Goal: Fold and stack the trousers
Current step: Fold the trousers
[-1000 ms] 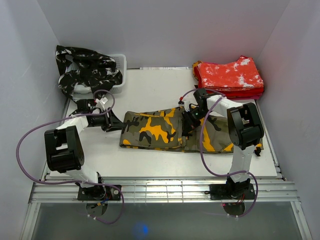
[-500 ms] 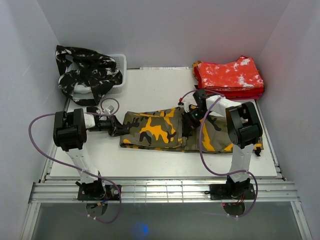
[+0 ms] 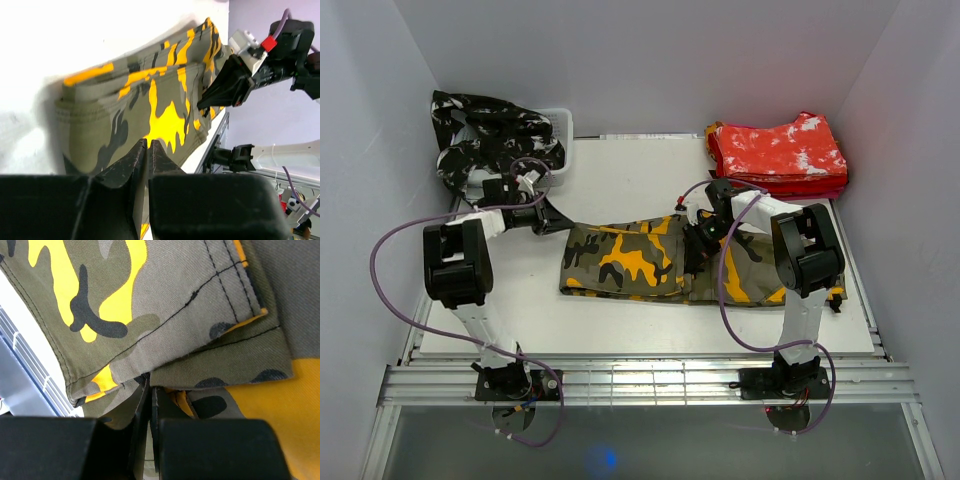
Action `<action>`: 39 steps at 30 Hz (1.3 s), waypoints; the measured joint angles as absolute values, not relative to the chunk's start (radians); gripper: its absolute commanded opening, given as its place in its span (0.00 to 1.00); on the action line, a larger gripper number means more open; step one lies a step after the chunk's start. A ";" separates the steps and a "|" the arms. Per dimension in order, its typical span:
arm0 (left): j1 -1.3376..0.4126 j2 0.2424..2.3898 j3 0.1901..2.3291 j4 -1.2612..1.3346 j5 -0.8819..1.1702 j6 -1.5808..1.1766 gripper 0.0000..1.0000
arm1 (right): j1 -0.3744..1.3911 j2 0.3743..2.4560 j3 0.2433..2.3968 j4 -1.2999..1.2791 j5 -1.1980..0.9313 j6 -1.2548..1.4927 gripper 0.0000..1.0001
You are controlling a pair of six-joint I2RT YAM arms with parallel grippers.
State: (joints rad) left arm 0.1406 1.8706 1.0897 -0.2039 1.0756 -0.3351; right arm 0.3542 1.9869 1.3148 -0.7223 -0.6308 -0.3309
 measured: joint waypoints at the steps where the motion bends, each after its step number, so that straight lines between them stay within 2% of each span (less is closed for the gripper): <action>1: 0.136 1.878 1.095 -0.183 1.076 -0.352 0.18 | 0.354 1.987 1.315 -0.722 -0.630 -0.333 0.08; 10: 0.096 2.138 1.176 -0.047 1.052 -0.451 0.17 | 0.354 2.001 1.327 -0.731 -0.632 -0.347 0.08; 12: 0.099 2.194 1.208 -0.049 1.099 -0.471 0.17 | 0.354 2.004 1.331 -0.736 -0.631 -0.348 0.08; 16: 0.105 2.226 1.300 -0.090 1.107 -0.461 0.22 | 0.356 2.004 1.333 -0.737 -0.627 -0.351 0.08; 20: 0.112 2.216 1.356 -0.216 1.119 -0.362 0.29 | 0.356 2.004 1.334 -0.737 -0.627 -0.352 0.08; 25: 0.121 2.092 1.354 -0.574 1.162 -0.023 0.31 | 0.356 2.004 1.334 -0.737 -0.627 -0.353 0.08; 29: 0.121 1.879 1.197 -0.779 1.207 0.202 0.31 | 0.356 2.004 1.335 -0.738 -0.627 -0.359 0.08; 32: 0.121 1.742 1.005 -0.813 1.209 0.239 0.30 | 0.356 2.004 1.335 -0.740 -0.627 -0.361 0.08; 39: 0.129 1.819 0.860 -0.630 1.098 0.094 0.28 | 0.356 2.004 1.335 -0.740 -0.627 -0.363 0.08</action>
State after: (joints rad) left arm 0.1287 1.8187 0.8600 -0.6296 1.0985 0.0944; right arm 0.3561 2.0045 1.3354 -0.7403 -0.6270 -0.3630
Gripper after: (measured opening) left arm 0.293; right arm 0.083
